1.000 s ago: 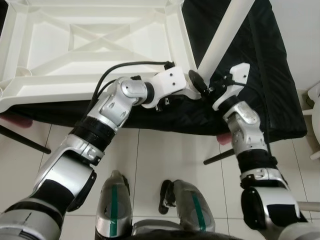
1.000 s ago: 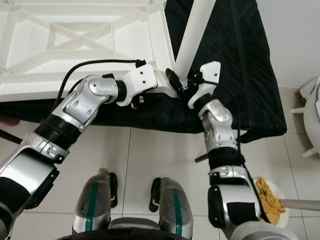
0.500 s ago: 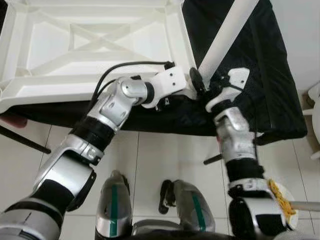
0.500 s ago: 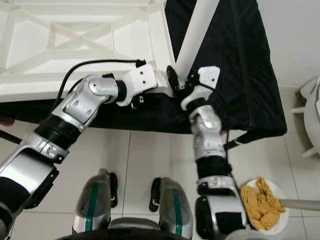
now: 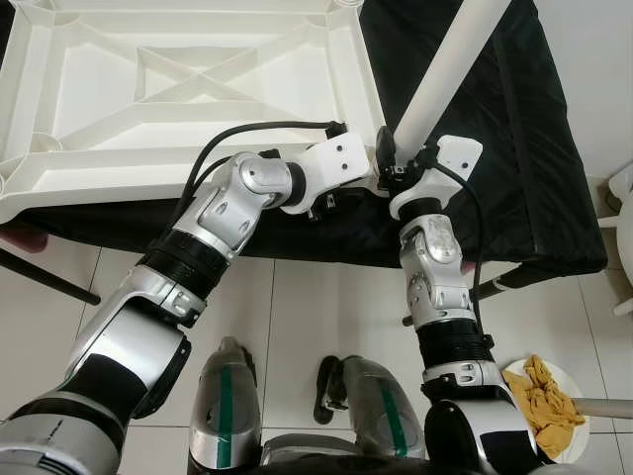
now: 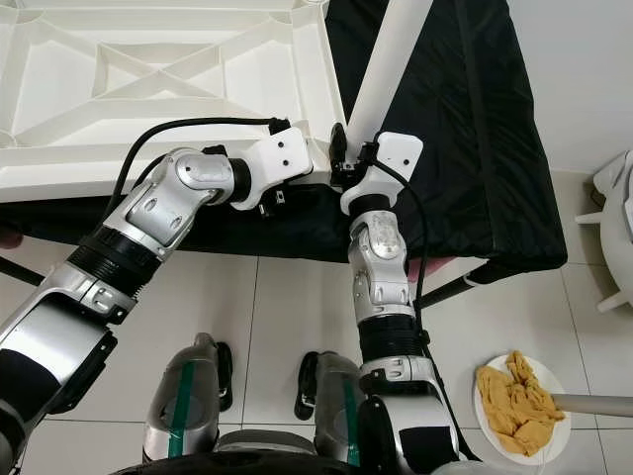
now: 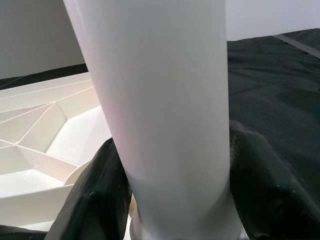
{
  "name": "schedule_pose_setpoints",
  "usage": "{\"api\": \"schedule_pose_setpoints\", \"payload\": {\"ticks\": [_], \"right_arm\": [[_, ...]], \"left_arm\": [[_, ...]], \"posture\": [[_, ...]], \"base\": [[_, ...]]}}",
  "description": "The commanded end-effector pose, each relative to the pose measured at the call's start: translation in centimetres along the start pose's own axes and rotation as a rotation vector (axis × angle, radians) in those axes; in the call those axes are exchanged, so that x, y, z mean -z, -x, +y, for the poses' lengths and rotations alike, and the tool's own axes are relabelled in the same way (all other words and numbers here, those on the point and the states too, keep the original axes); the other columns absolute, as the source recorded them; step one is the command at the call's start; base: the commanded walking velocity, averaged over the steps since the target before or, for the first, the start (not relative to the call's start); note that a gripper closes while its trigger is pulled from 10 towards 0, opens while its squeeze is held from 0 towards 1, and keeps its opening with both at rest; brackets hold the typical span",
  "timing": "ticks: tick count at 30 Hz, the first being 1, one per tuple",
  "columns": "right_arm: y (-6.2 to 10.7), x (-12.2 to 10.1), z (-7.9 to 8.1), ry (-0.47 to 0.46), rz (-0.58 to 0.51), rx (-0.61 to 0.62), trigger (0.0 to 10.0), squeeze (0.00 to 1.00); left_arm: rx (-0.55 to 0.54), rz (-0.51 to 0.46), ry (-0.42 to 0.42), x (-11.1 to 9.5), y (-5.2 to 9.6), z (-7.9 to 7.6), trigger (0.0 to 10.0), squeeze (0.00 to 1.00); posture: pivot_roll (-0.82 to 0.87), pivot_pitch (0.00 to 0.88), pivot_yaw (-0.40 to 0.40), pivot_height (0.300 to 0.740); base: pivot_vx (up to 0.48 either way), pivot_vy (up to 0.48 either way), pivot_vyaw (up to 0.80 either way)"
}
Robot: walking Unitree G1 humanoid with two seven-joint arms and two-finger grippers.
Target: Building children table
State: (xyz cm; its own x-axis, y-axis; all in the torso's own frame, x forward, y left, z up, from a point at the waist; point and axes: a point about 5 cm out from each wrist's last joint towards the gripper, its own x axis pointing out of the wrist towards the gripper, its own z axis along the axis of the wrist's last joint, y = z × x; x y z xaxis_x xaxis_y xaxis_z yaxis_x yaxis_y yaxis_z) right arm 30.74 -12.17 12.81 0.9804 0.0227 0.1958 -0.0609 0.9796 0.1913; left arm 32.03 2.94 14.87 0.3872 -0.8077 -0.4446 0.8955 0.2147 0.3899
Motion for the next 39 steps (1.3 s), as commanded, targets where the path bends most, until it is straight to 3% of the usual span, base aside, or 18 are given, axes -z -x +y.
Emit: {"api": "schedule_pose_setpoints", "payload": {"ticks": [1, 4, 5, 16, 17, 18, 19, 27, 39], "right_arm": [[0.3, 0.2, -0.6, -0.013, 0.014, 0.030, 10.0, 0.00], [0.4, 0.0, -0.7, -0.027, 0.007, 0.015, 10.0, 0.00], [0.4, -0.1, -0.7, -0.041, -0.001, 0.001, 10.0, 1.00], [0.2, -0.5, -2.0, 0.015, -0.006, -0.016, 10.0, 1.00], [0.0, -0.6, -2.1, 0.020, 0.002, -0.037, 10.0, 0.78], [0.0, -0.6, -2.1, 0.020, 0.002, -0.037, 10.0, 0.78], [-0.2, -0.6, -2.3, 0.030, 0.010, -0.056, 10.0, 0.00], [-2.0, -1.7, -3.6, 0.086, 0.017, -0.249, 10.0, 0.00], [-3.0, -1.8, -3.6, 0.145, 0.077, -0.526, 10.0, 0.00]], "left_arm": [[0.074, 0.010, -0.004, 0.1, -0.4, -0.9, 10.0, 0.00], [0.072, 0.009, -0.005, 0.1, -0.4, -0.8, 10.0, 0.00], [0.071, 0.009, -0.004, 0.1, -0.4, -0.7, 10.0, 0.00], [0.066, 0.013, 0.000, 0.2, -0.2, -0.6, 10.0, 0.00], [0.064, 0.014, 0.000, 0.2, -0.2, -0.6, 10.0, 0.00], [0.064, 0.014, 0.000, 0.2, -0.2, -0.6, 10.0, 0.00], [0.063, 0.014, 0.000, 0.2, -0.2, -0.5, 10.0, 0.00], [0.060, 0.012, -0.004, 0.1, -0.3, -0.3, 10.0, 0.00], [0.060, 0.009, -0.007, -0.1, -0.3, -0.2, 10.0, 0.00]], "posture": [[0.04, 0.028, -0.072, 0.740], [0.04, 0.031, -0.072, 0.740], [0.04, 0.034, -0.072, 0.740], [0.04, 0.041, -0.066, 0.740], [0.04, 0.041, -0.063, 0.740], [0.04, 0.041, -0.063, 0.740], [0.04, 0.041, -0.063, 0.740], [0.03, 0.042, -0.057, 0.740], [0.03, 0.038, -0.056, 0.740]], "base": [[0.000, 0.000, 0.00], [0.000, 0.000, 0.00], [0.000, 0.000, 0.00], [0.000, 0.000, 0.00], [0.000, 0.000, 0.00], [0.000, 0.000, 0.00], [0.000, 0.000, 0.00], [0.000, 0.000, 0.00], [0.000, 0.000, 0.00]]}}
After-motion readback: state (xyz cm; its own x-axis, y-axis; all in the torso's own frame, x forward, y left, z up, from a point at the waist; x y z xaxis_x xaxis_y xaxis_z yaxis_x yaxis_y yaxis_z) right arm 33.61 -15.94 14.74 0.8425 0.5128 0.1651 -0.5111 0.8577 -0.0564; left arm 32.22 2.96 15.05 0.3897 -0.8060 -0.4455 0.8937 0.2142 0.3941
